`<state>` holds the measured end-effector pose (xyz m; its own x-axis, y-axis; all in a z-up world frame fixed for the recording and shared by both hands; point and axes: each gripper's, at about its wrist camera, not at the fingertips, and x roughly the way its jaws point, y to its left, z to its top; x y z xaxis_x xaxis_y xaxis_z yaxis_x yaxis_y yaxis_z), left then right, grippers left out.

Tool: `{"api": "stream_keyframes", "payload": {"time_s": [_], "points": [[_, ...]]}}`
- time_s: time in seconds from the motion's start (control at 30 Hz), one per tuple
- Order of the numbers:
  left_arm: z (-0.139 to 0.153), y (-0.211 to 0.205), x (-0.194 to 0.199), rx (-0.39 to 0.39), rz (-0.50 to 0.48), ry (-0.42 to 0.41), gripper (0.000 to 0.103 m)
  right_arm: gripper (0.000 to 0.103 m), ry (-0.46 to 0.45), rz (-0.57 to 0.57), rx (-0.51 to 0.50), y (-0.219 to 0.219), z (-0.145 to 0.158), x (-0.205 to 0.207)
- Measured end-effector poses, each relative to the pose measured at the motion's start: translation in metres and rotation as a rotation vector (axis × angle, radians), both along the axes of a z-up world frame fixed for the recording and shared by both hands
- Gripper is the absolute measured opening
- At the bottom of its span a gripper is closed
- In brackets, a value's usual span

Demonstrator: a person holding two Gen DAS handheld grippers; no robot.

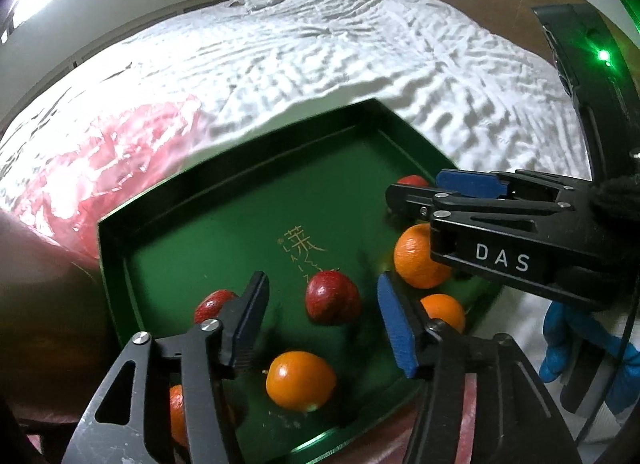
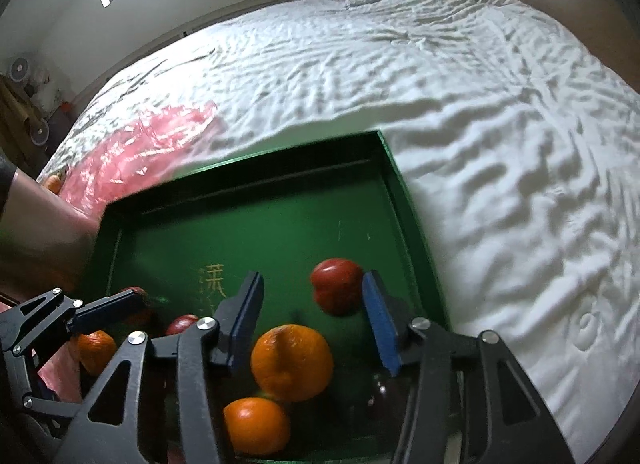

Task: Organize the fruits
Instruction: 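Lower both apples into the green tray and open both grippers, then move both grippers back from the tray toward the remaining fruit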

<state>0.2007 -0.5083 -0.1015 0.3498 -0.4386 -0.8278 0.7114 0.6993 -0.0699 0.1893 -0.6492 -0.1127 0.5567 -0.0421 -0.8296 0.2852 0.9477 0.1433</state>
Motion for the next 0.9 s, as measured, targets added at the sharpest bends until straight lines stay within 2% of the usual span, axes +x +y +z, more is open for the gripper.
{"api": "stream_keyframes", "payload": {"time_s": [0.1,0.17,0.37,0.53,0.7,0.9], "points": [[0.010,0.003,-0.009,-0.017,-0.019,-0.010,0.056,0.094,-0.013,-0.017,-0.010,0.004,0.010,-0.009],[0.016,0.006,-0.016,-0.027,-0.031,-0.014,0.057,0.102,-0.017,-0.028,-0.012,0.006,0.014,-0.014],[0.033,0.023,-0.039,-0.049,-0.059,-0.015,0.059,0.102,-0.013,-0.033,-0.022,0.022,0.025,-0.031],[0.043,0.038,-0.056,-0.063,-0.073,-0.025,0.065,0.103,-0.004,-0.036,-0.040,0.040,0.032,-0.047],[0.047,0.056,-0.067,-0.076,-0.079,-0.013,0.074,0.103,0.020,-0.046,-0.054,0.055,0.032,-0.065],[0.049,0.085,-0.085,-0.074,-0.100,0.005,0.078,0.103,0.045,-0.053,-0.066,0.079,0.035,-0.090]]}}
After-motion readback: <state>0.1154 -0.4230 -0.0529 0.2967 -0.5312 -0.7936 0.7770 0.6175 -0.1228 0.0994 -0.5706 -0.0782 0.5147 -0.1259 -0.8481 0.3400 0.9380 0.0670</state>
